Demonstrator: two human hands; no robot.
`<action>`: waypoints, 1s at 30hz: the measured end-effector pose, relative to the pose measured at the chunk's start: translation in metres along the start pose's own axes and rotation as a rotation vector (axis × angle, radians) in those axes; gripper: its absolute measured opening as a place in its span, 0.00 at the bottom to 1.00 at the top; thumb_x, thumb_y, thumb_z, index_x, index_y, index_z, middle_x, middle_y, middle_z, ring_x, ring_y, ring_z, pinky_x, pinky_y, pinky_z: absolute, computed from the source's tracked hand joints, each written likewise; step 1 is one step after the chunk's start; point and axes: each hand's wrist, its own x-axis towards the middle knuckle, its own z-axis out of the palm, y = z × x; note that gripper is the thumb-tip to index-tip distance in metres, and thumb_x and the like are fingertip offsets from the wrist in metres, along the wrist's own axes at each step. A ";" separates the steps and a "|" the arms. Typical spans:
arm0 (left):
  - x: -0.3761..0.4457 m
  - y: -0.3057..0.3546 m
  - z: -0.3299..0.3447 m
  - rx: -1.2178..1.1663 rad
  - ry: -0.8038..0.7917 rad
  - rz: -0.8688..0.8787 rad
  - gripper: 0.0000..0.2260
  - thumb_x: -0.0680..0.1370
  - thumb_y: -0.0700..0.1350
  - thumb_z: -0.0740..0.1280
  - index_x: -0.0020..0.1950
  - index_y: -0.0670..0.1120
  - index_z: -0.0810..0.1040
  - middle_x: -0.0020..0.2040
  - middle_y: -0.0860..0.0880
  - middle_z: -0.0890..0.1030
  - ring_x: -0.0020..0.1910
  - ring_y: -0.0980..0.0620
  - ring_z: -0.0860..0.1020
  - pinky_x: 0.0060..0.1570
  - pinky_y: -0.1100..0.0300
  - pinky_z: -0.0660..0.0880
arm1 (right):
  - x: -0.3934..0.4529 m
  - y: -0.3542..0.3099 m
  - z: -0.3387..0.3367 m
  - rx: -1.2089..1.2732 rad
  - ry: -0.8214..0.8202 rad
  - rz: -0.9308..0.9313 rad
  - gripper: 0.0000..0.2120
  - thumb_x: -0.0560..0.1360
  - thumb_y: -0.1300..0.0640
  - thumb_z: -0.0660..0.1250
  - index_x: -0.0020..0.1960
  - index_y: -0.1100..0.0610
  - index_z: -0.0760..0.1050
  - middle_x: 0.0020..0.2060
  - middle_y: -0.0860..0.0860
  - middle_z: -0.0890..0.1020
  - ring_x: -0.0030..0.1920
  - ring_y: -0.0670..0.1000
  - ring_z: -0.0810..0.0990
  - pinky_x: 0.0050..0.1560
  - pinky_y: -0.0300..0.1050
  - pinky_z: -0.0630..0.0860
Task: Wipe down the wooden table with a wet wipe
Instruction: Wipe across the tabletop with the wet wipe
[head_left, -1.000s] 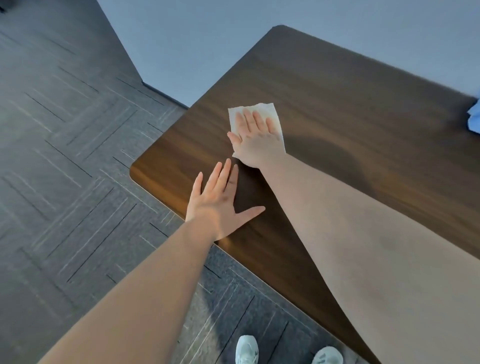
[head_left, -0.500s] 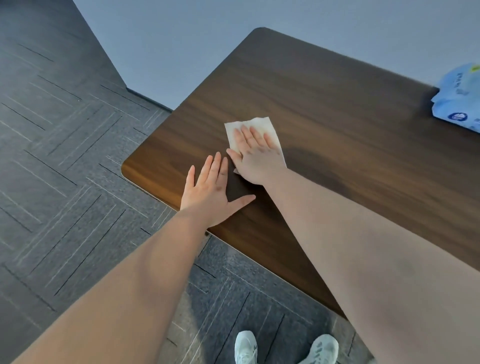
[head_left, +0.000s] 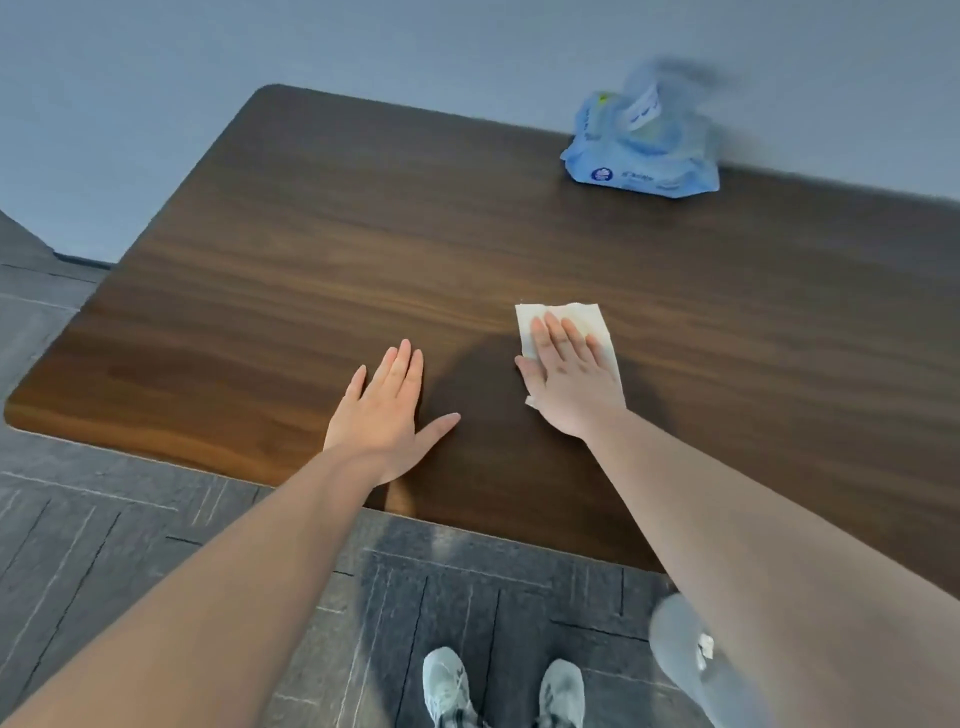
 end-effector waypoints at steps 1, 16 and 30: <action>0.005 0.019 0.000 0.010 -0.009 0.038 0.38 0.76 0.69 0.45 0.77 0.47 0.39 0.78 0.51 0.39 0.76 0.54 0.39 0.75 0.51 0.42 | -0.010 0.024 -0.001 0.003 0.007 0.041 0.28 0.80 0.41 0.39 0.76 0.49 0.36 0.77 0.46 0.40 0.76 0.47 0.37 0.75 0.49 0.37; 0.054 0.267 0.025 0.157 -0.110 0.395 0.47 0.66 0.77 0.42 0.76 0.50 0.35 0.77 0.50 0.36 0.75 0.53 0.35 0.73 0.47 0.37 | -0.141 0.312 0.000 0.162 0.106 0.586 0.29 0.80 0.41 0.39 0.77 0.51 0.41 0.78 0.48 0.44 0.77 0.48 0.40 0.75 0.50 0.39; 0.059 0.276 0.029 0.195 -0.105 0.370 0.47 0.65 0.78 0.40 0.76 0.51 0.35 0.77 0.49 0.35 0.75 0.49 0.34 0.71 0.44 0.36 | -0.173 0.365 0.000 0.139 0.069 0.738 0.29 0.80 0.41 0.38 0.77 0.52 0.39 0.78 0.50 0.43 0.77 0.50 0.41 0.76 0.51 0.40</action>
